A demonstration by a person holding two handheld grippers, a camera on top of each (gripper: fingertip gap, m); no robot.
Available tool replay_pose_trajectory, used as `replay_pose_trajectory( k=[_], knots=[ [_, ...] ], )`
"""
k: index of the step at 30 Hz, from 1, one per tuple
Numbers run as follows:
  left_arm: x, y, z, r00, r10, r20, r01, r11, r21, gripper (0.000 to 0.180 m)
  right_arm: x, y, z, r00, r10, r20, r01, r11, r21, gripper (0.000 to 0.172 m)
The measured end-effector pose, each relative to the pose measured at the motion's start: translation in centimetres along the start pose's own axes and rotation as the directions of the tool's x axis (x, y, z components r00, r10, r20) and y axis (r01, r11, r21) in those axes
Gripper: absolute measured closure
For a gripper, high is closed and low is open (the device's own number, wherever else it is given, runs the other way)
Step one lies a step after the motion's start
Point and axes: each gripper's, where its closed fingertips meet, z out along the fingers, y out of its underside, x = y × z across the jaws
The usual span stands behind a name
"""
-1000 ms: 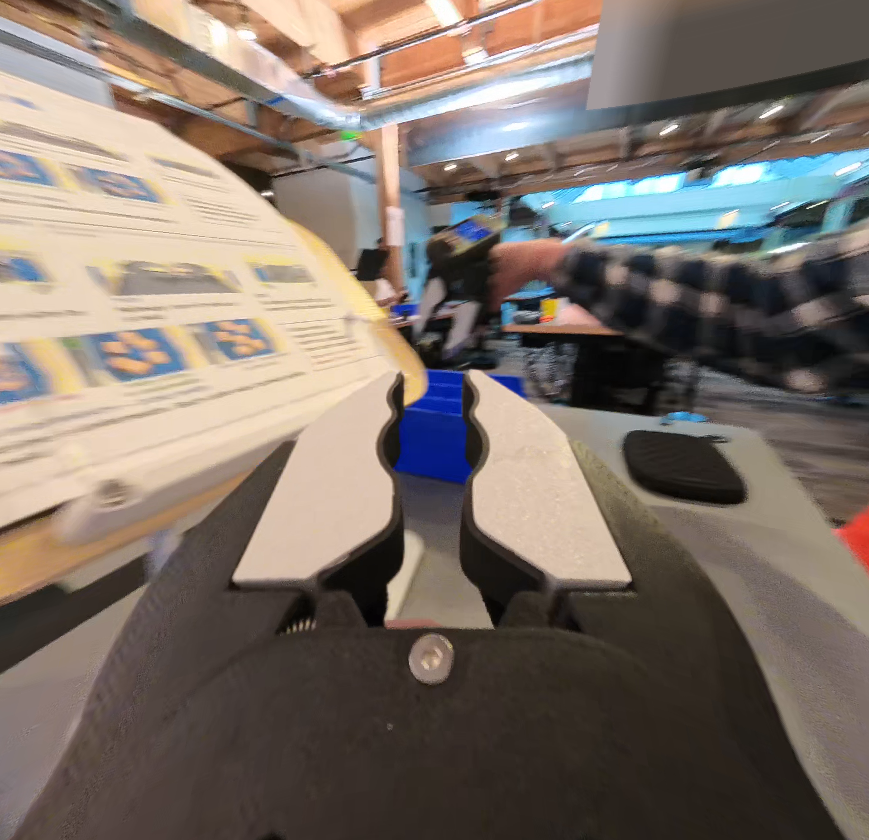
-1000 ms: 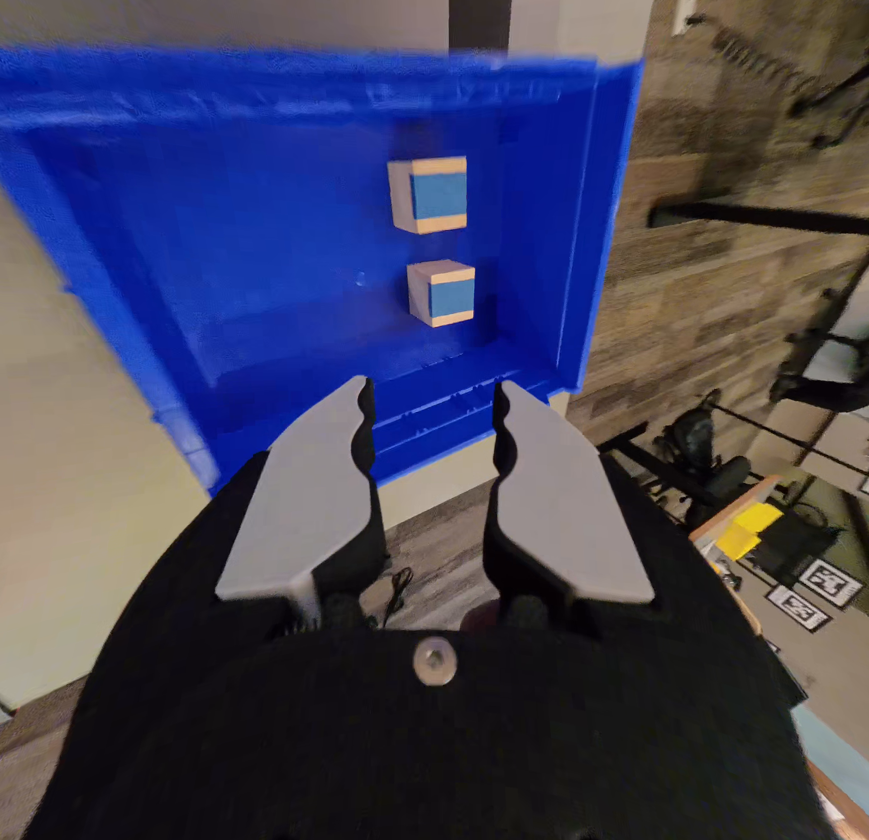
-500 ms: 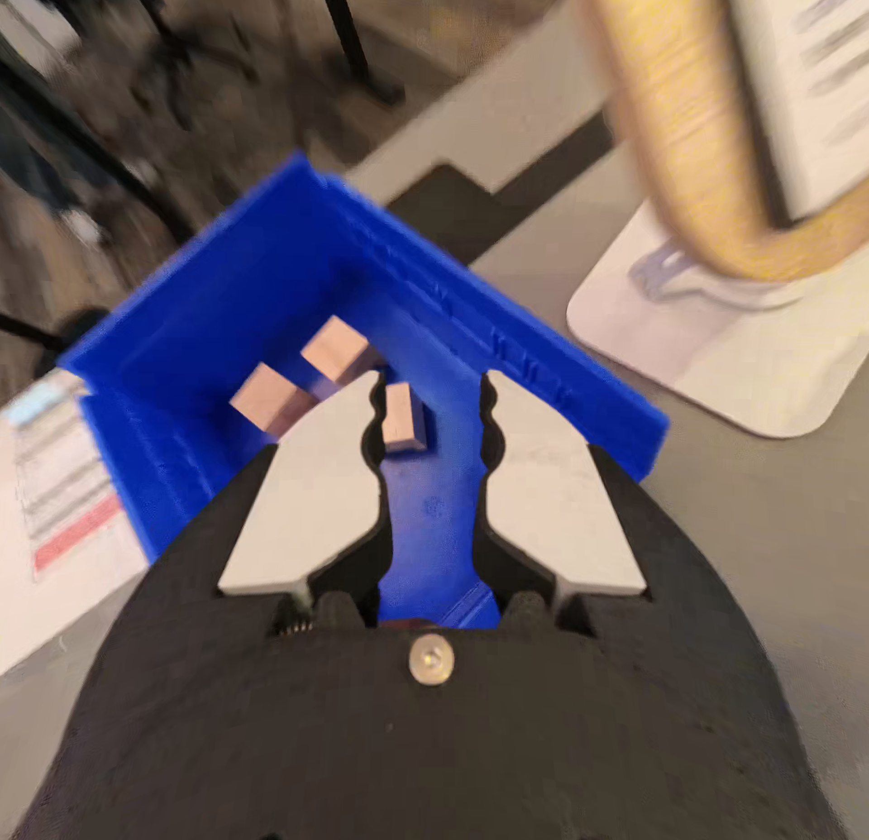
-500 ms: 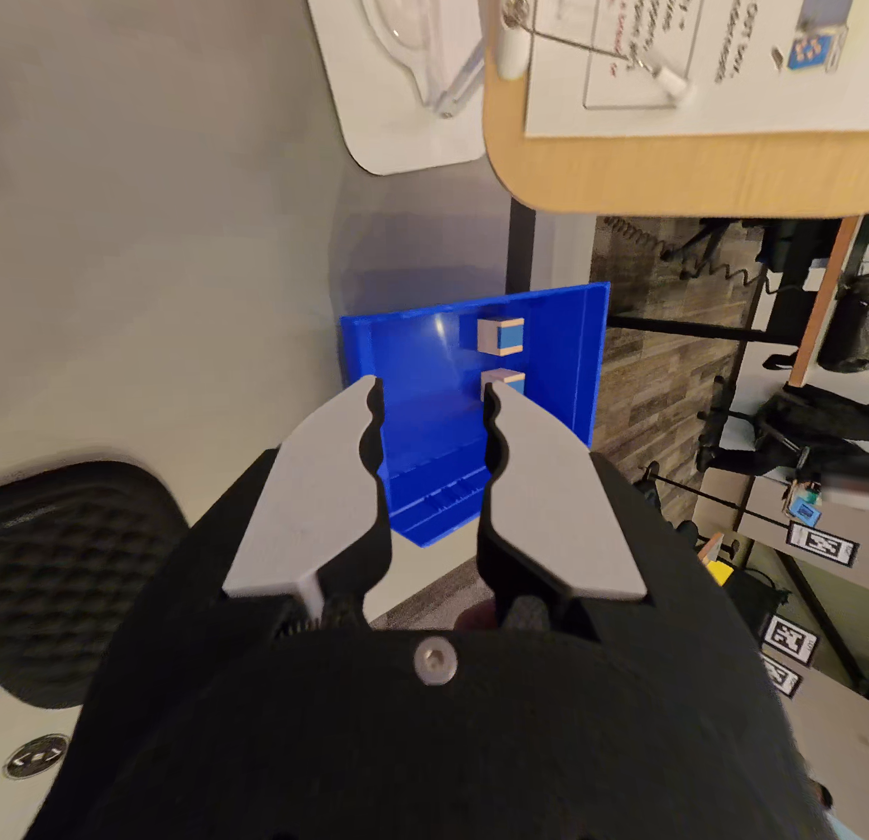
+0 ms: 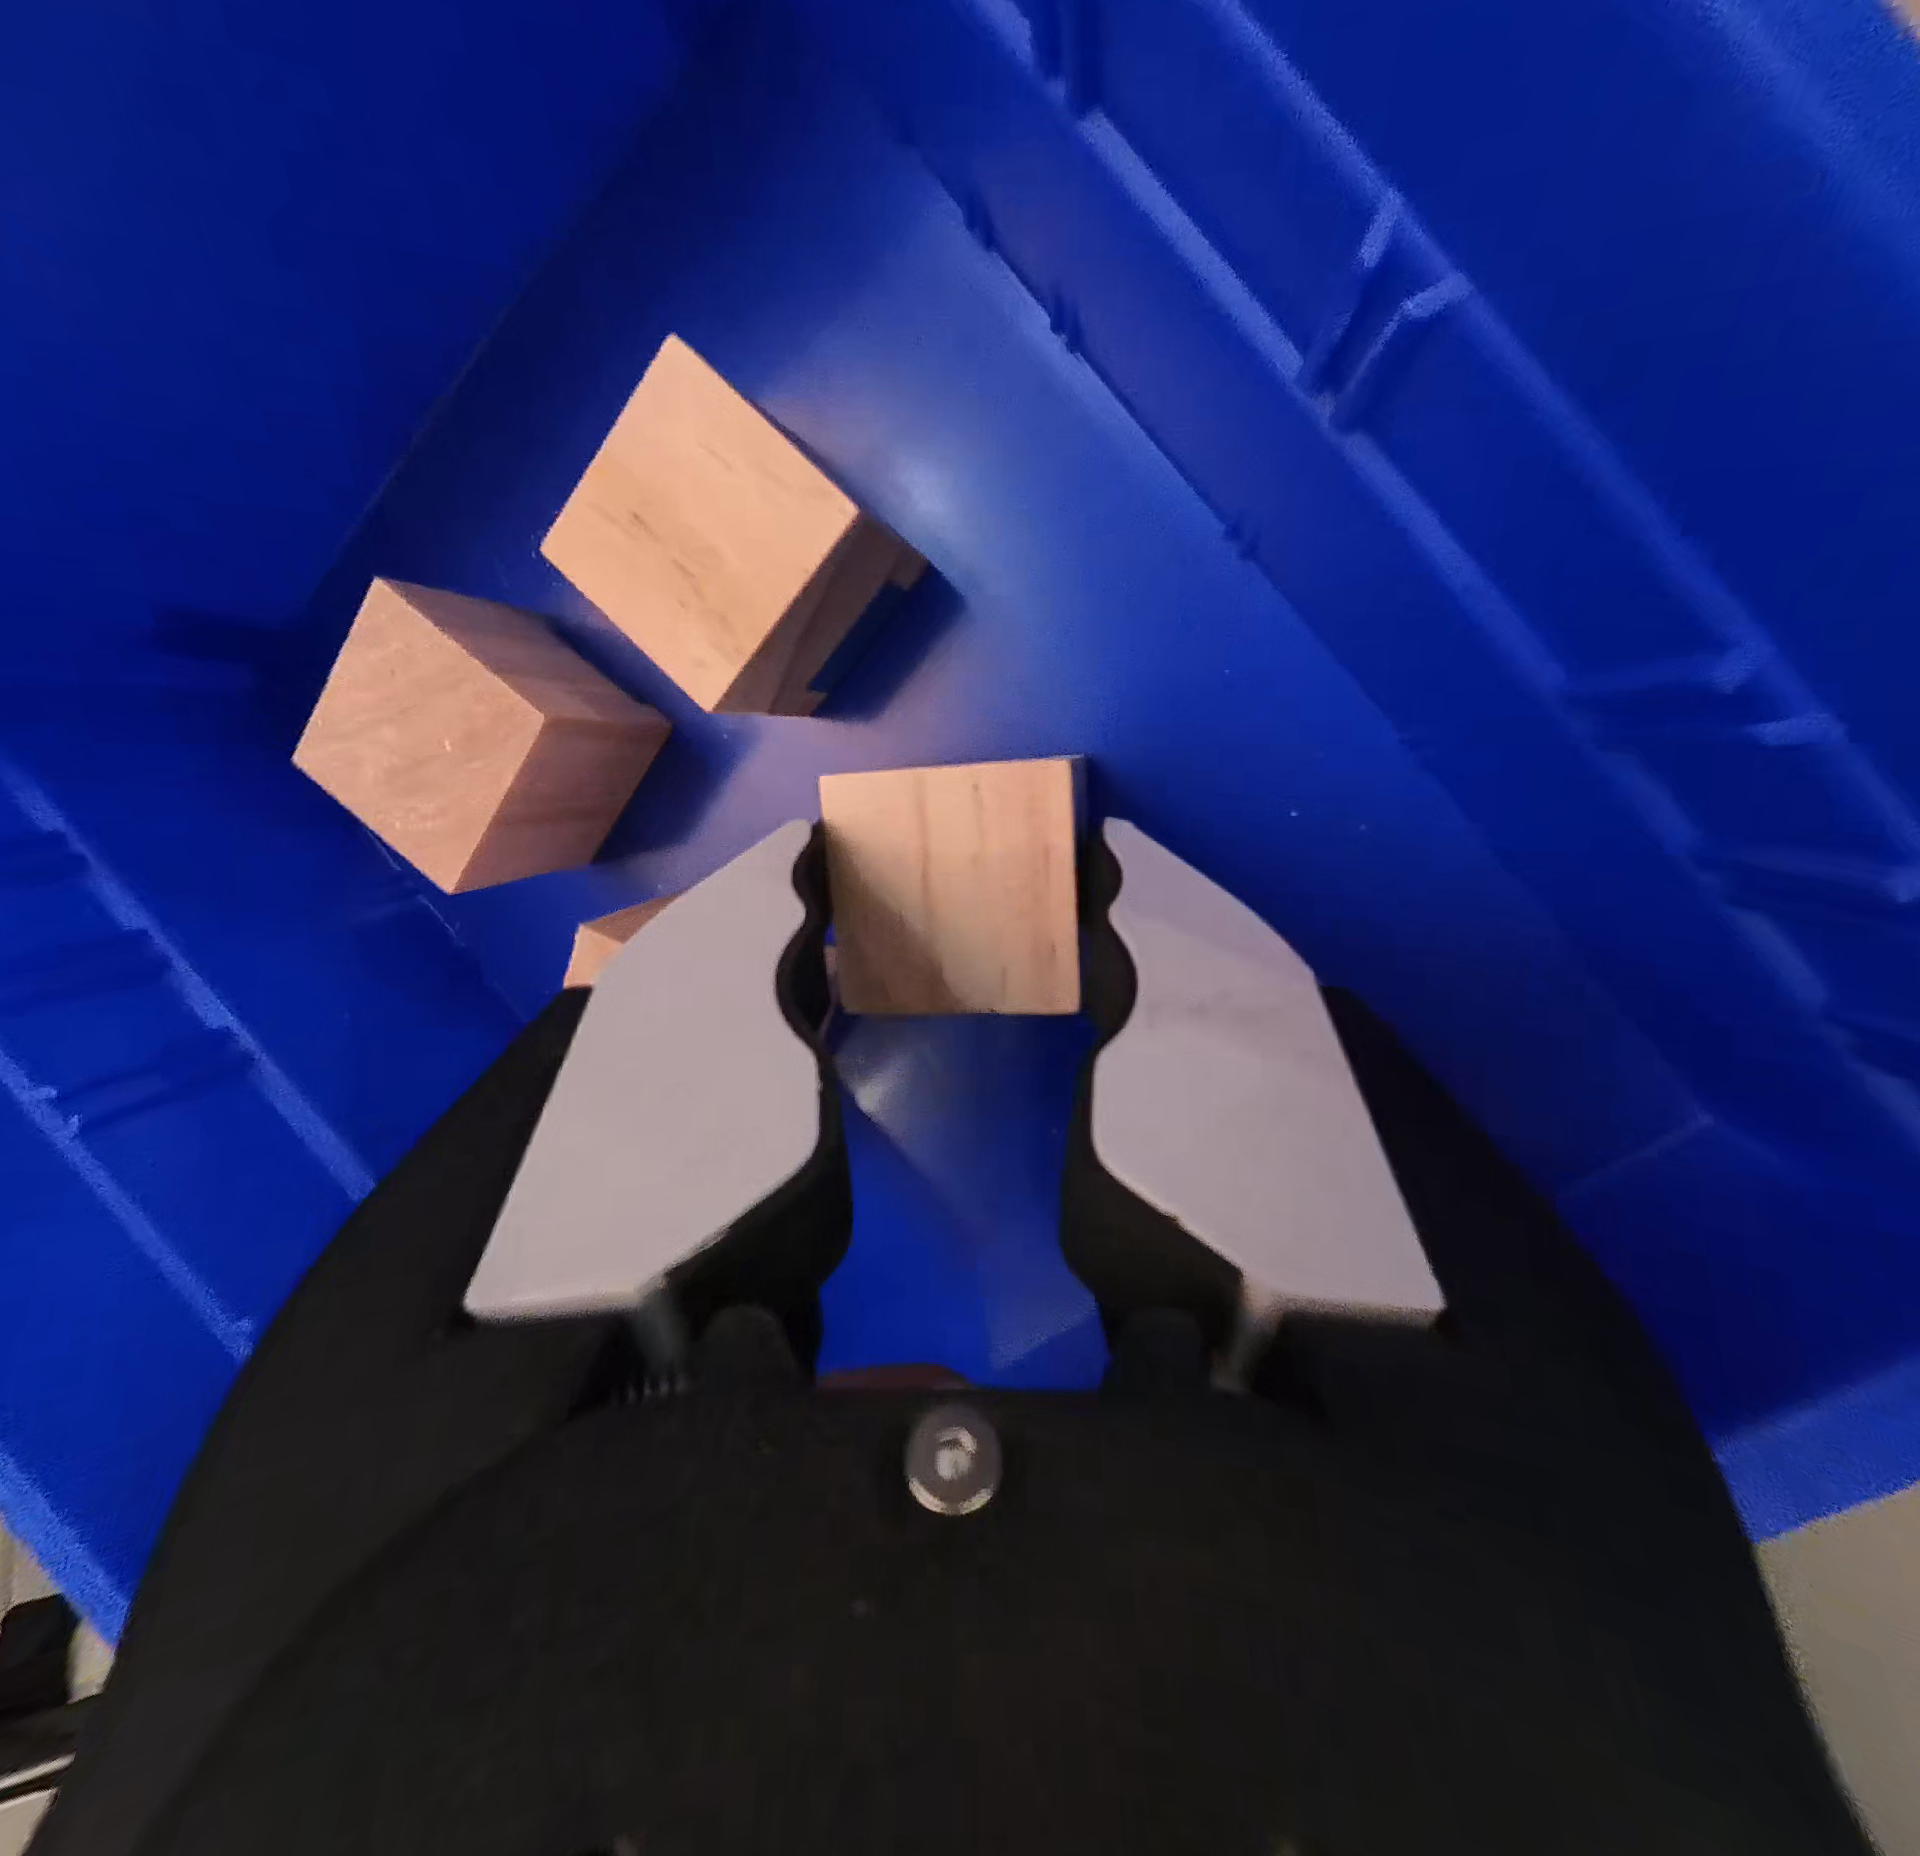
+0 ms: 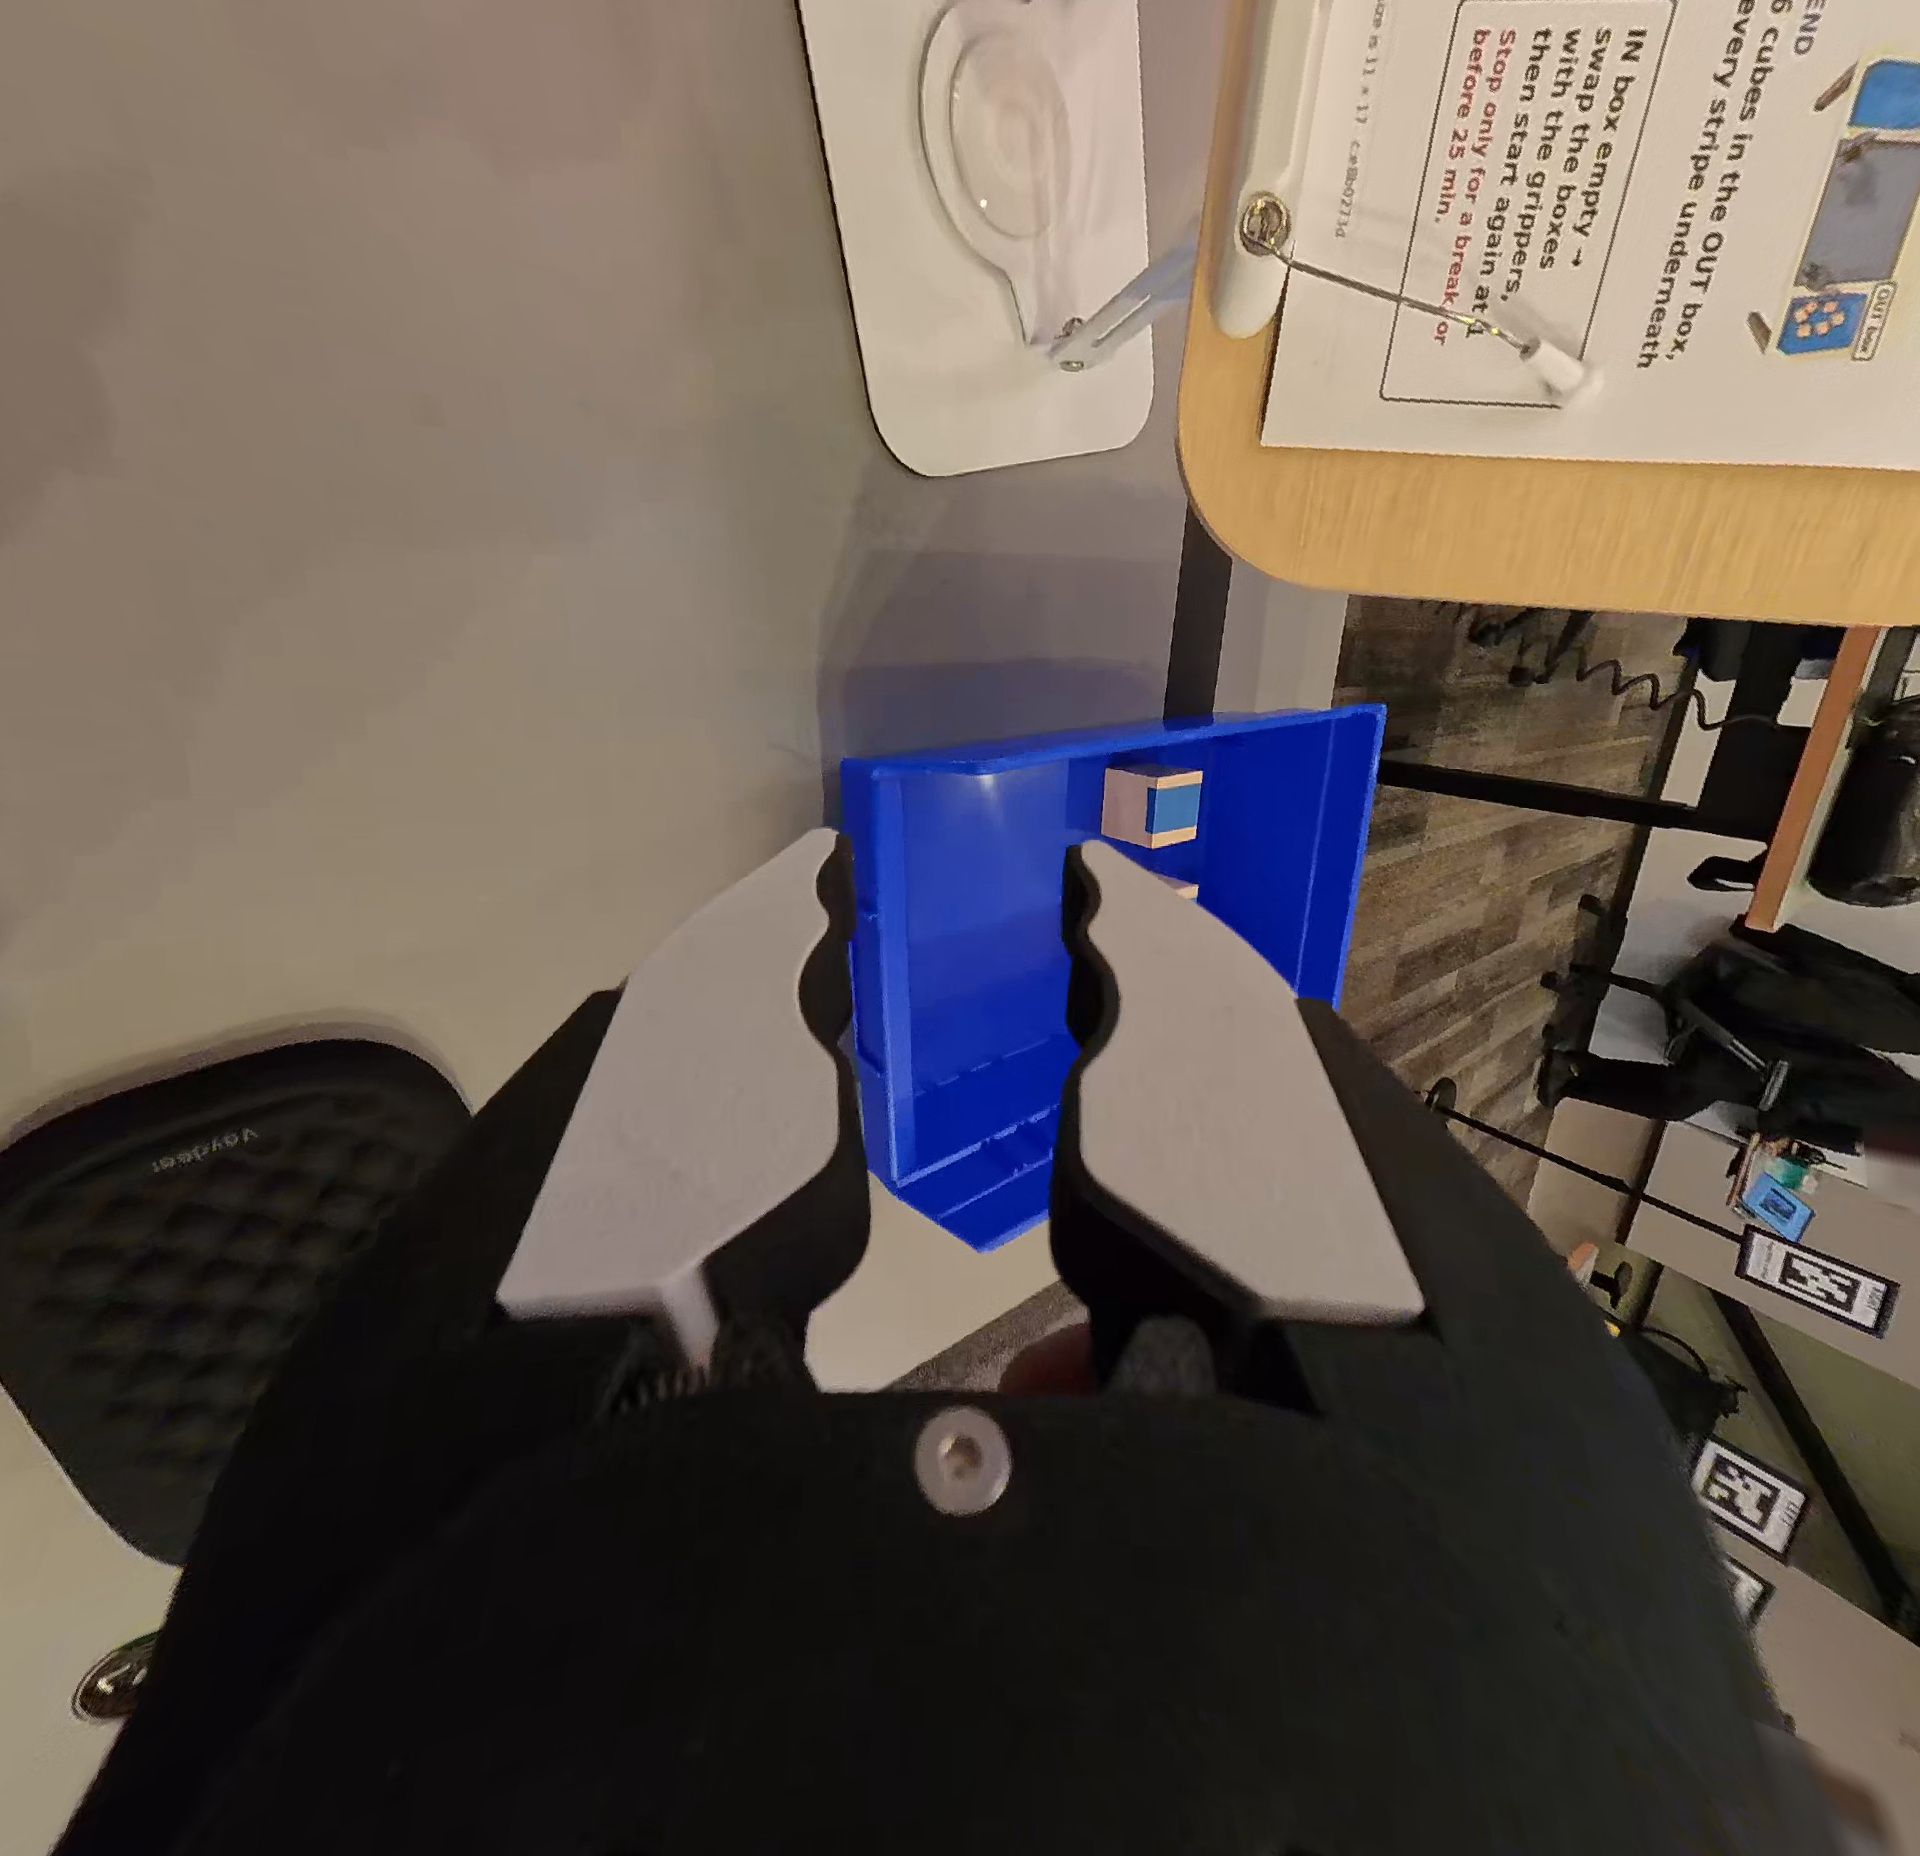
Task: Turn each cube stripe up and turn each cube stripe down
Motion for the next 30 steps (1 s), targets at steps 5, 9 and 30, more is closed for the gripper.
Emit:
replay_pose_trajectory(
  k=[5, 9, 30],
  knots=[
    [0.0, -1.0, -1.8, 0.996, -0.086, -0.034, 0.089, 0.989, 0.121, 0.134, 0.0, -2.1, 0.3, 1.0, 0.003, -0.016, -0.001, 0.996, 0.09, 0.133],
    [1.1, -3.0, -9.1, 0.915, -0.249, -0.318, 0.375, 0.815, 0.441, 0.134, 0.1, -6.5, -0.1, 0.999, 0.019, -0.047, -0.007, 0.967, 0.254, 0.131],
    [24.7, -2.8, -34.1, 0.188, 0.554, -0.811, 0.904, 0.226, 0.363, 0.135, 1.9, -28.4, -1.7, 0.969, -0.018, -0.248, 0.186, 0.712, 0.677, 0.111]
  ],
)
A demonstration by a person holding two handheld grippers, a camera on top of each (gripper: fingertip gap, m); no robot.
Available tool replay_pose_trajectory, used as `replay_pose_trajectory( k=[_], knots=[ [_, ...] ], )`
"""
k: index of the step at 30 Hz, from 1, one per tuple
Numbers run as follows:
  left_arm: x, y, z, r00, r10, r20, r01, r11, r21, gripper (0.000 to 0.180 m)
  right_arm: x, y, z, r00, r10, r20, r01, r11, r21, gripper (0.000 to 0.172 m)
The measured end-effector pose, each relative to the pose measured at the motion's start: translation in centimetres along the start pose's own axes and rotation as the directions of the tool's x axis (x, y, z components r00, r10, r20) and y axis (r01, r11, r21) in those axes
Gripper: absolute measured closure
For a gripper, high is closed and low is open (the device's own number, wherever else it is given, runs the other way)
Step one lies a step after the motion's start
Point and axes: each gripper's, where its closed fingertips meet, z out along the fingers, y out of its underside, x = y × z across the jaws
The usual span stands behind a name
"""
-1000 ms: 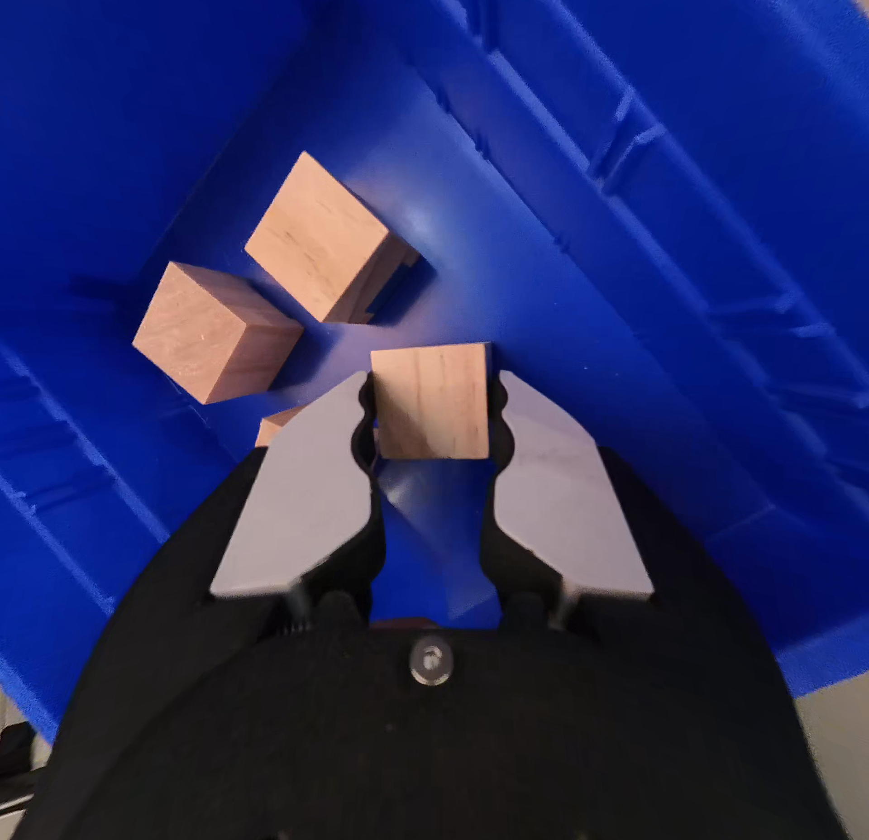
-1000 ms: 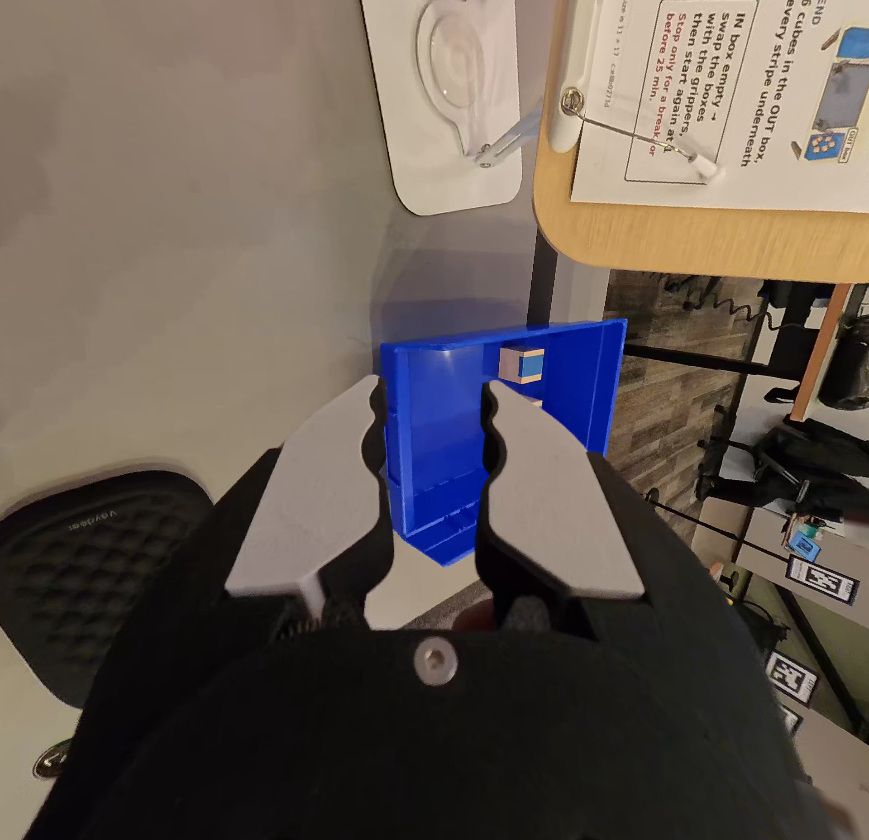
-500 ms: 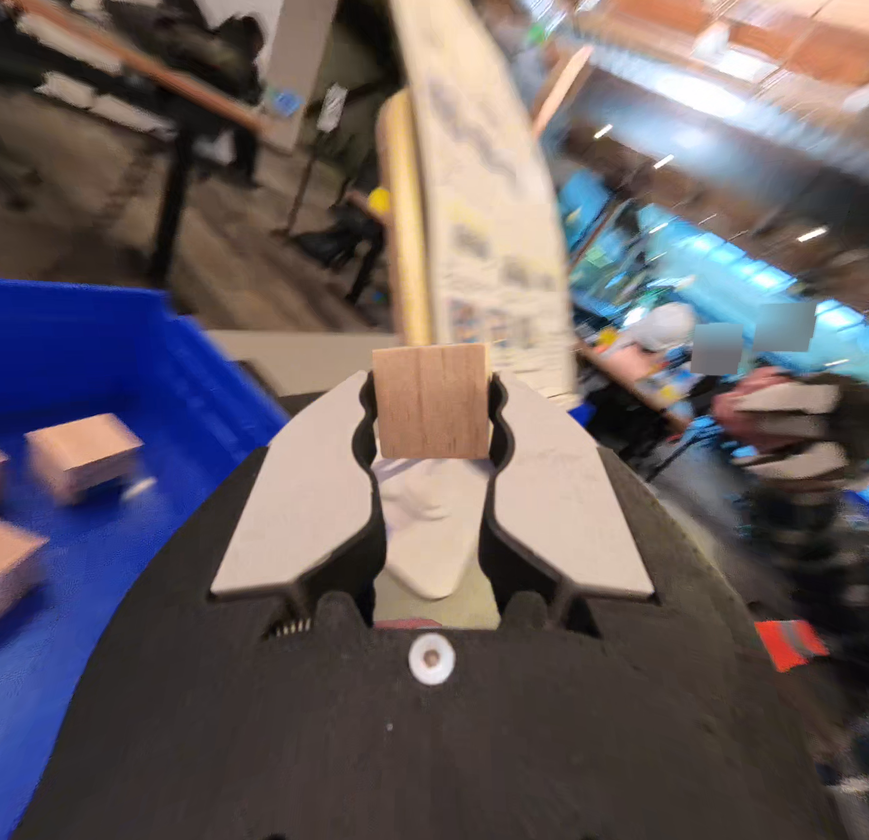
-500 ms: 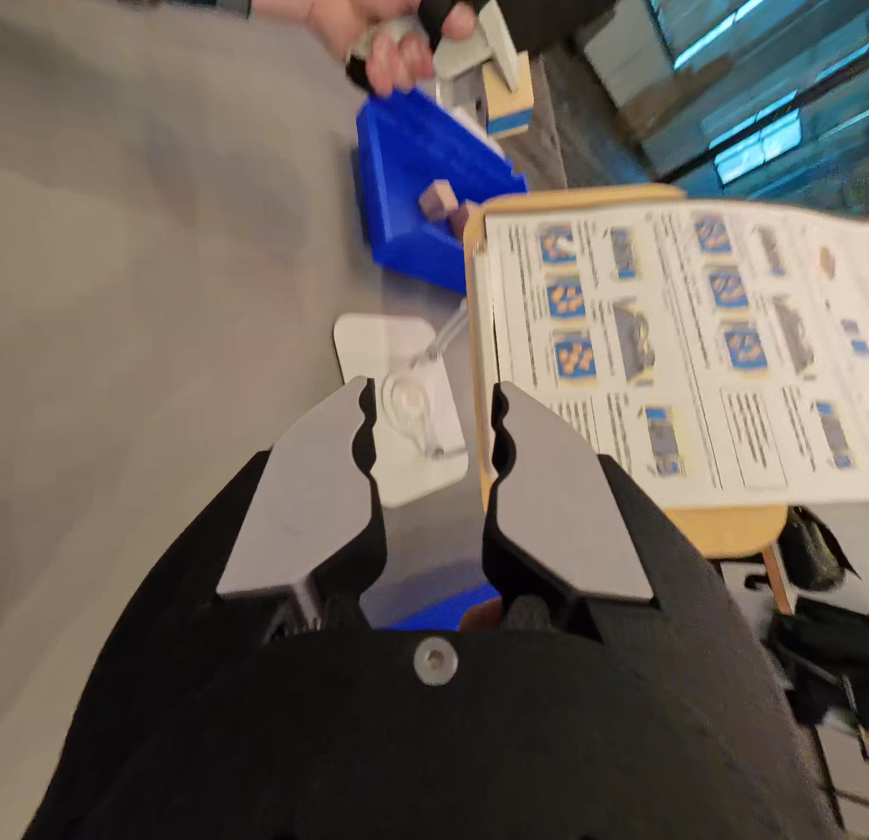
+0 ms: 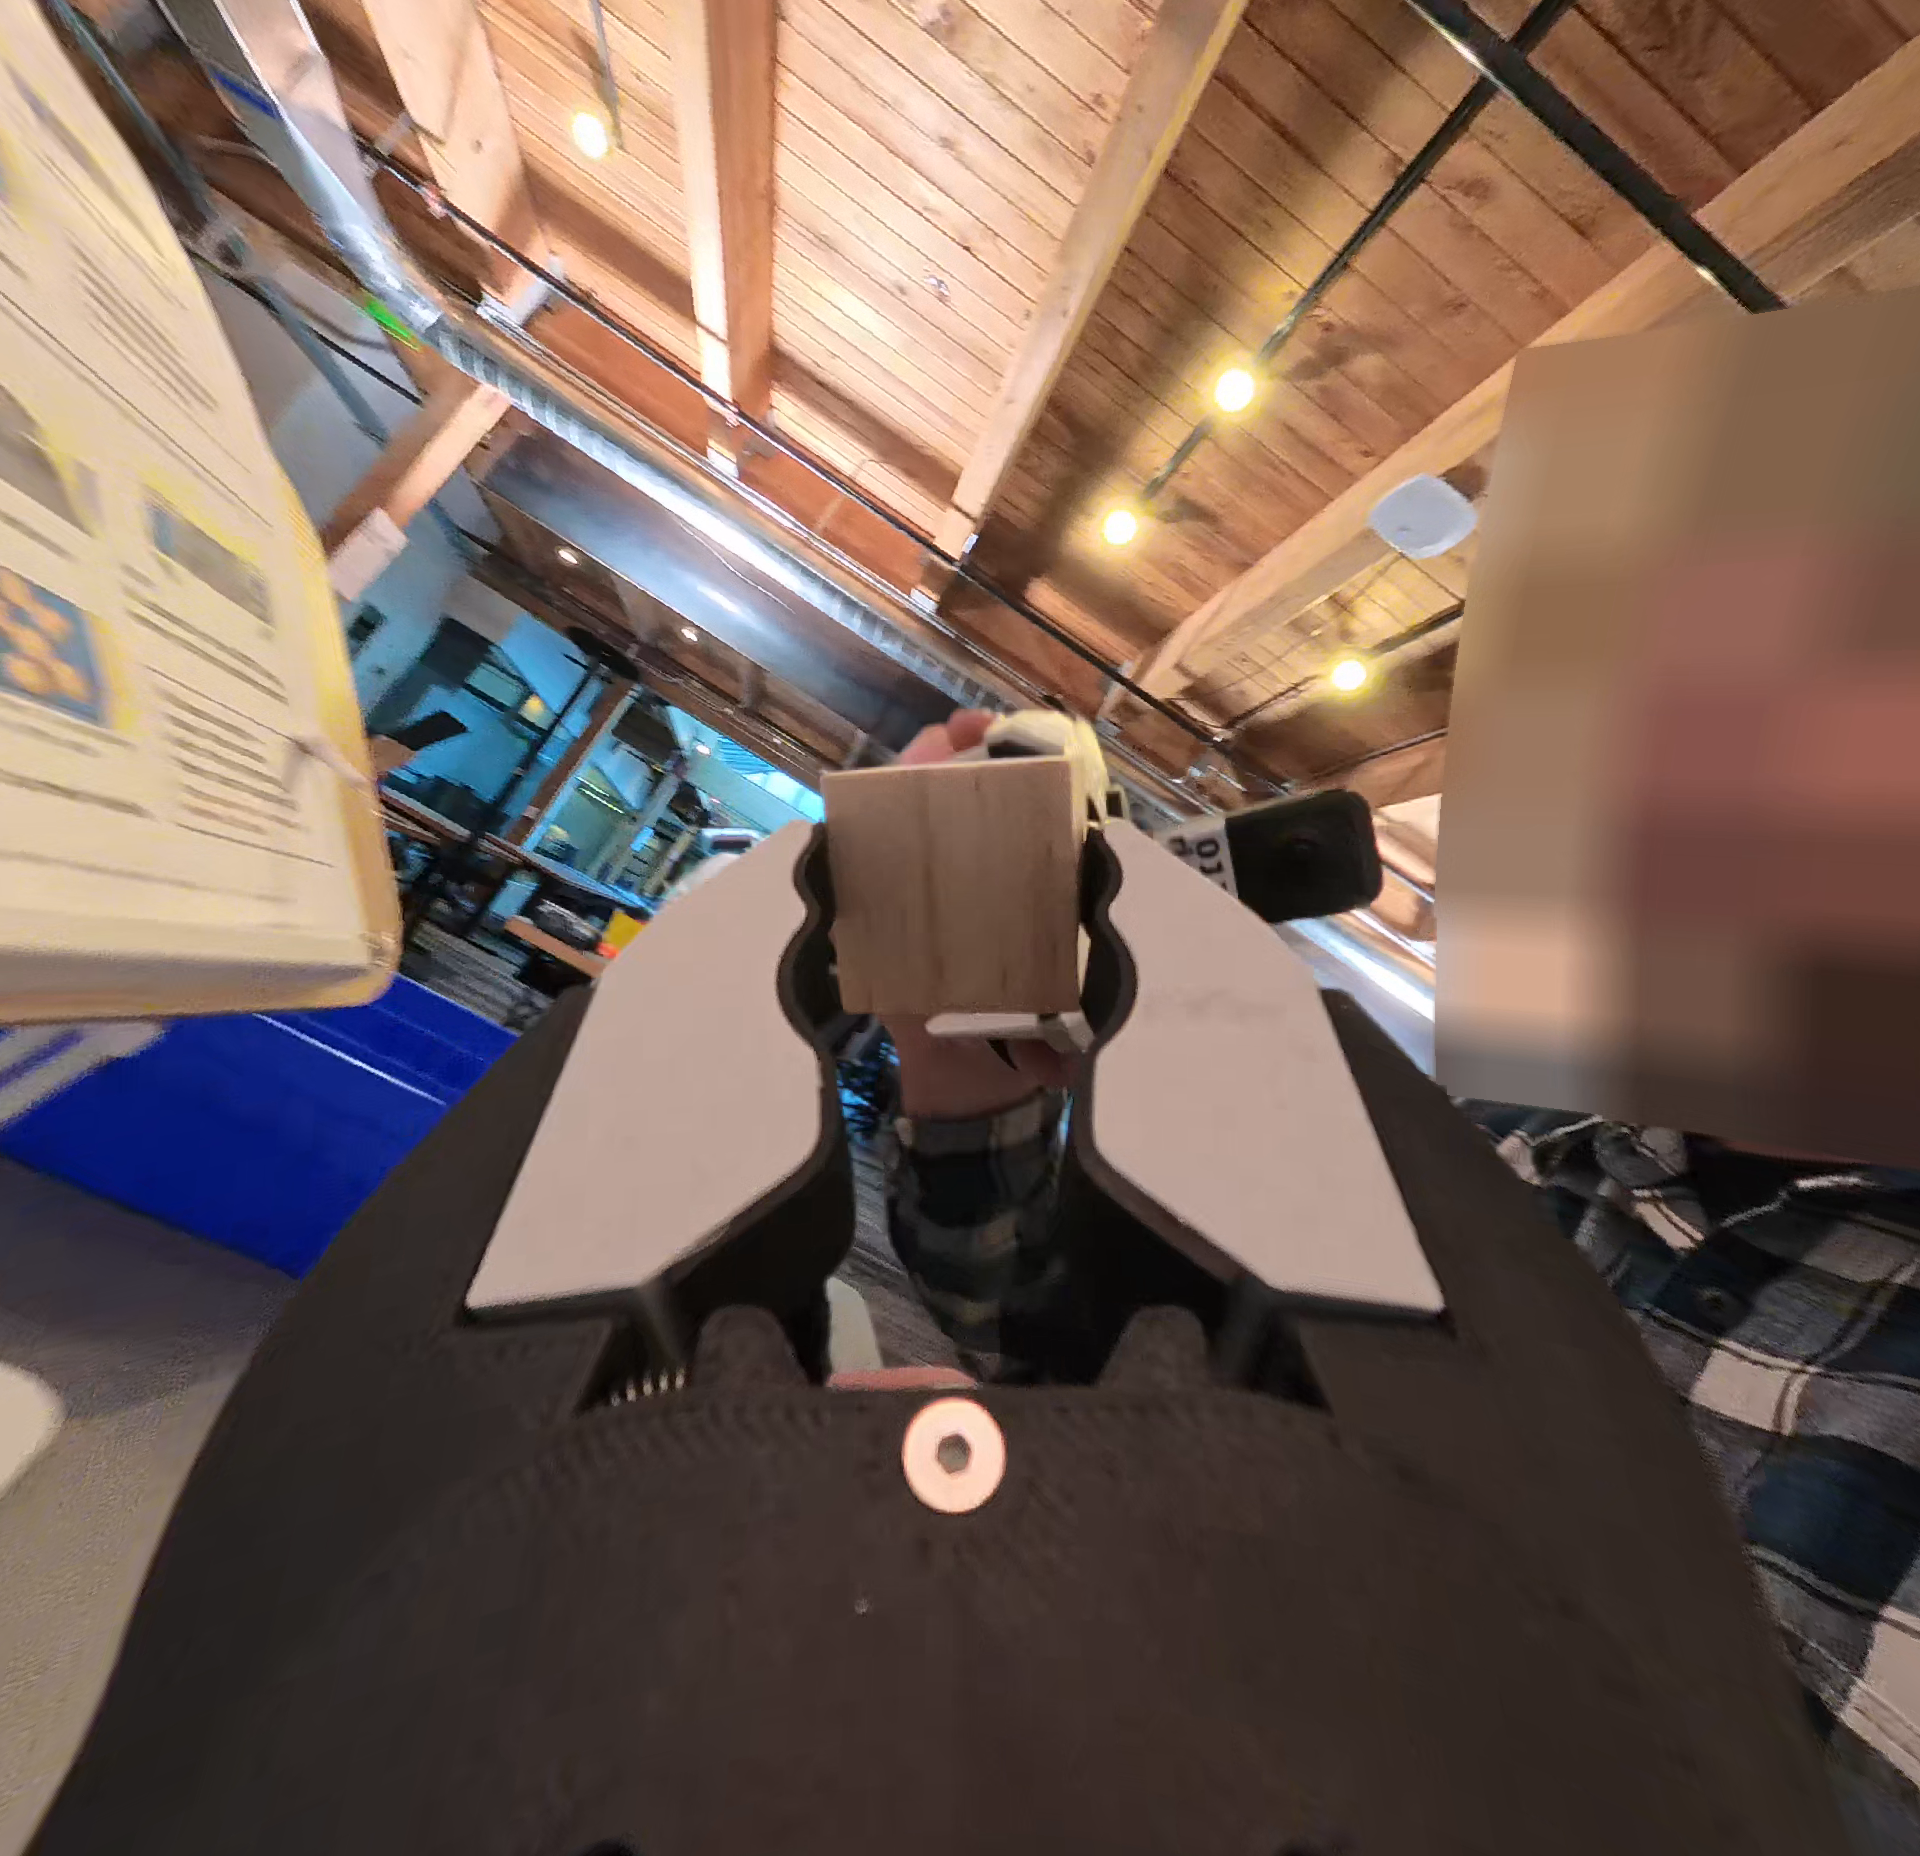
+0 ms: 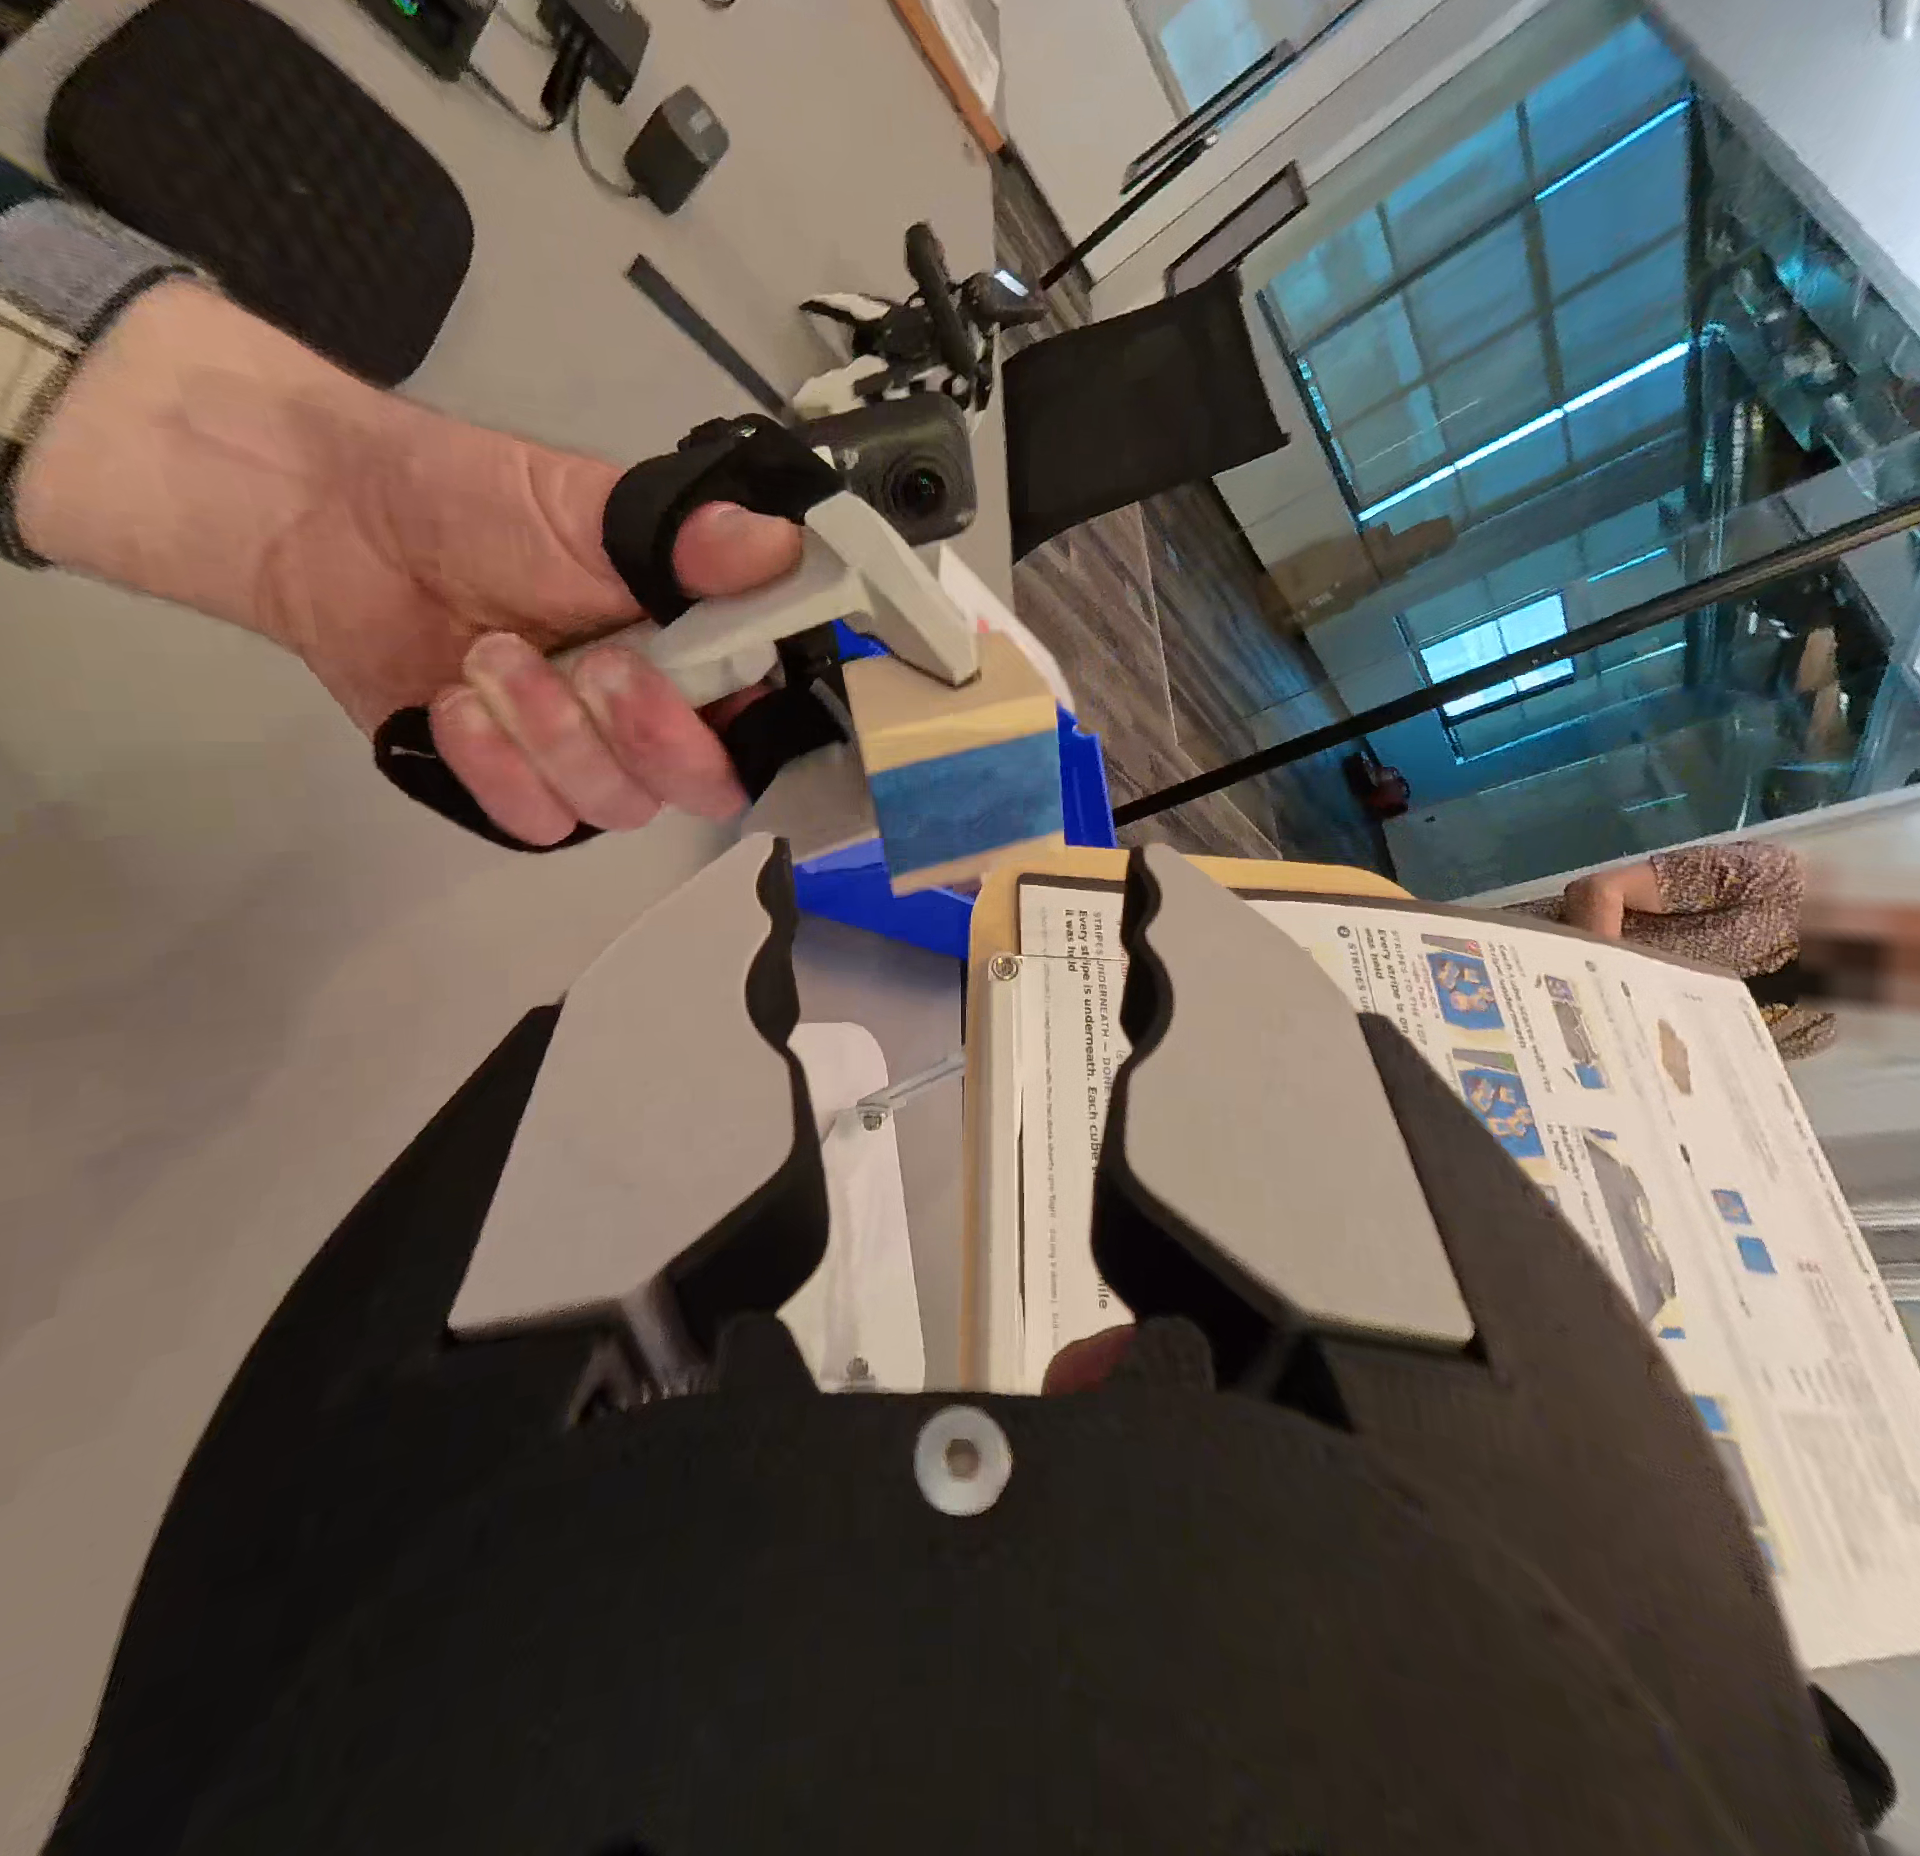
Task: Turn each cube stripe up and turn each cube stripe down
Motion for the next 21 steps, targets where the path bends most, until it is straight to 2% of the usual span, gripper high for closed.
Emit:
replay_pose_trajectory(
  k=[3, 7, 21],
  knots=[
    [0.3, 1.8, 1.3, 0.998, -0.039, -0.047, 0.038, 0.999, -0.011, 0.135, -0.8, 0.3, 0.4, 0.997, -0.016, 0.073, 0.019, 0.999, -0.042, 0.108],
    [0.4, 3.1, 2.4, 0.993, -0.081, -0.086, 0.079, 0.997, -0.019, 0.135, -1.1, 0.9, 0.1, 0.994, -0.031, 0.106, 0.038, 0.997, -0.065, 0.128],
    [0.0, 4.8, 4.4, 0.977, -0.155, -0.146, 0.151, 0.988, -0.04, 0.135, -1.1, 1.9, -2.4, 0.993, -0.024, 0.111, 0.032, 0.996, -0.078, 0.128]
  ],
)
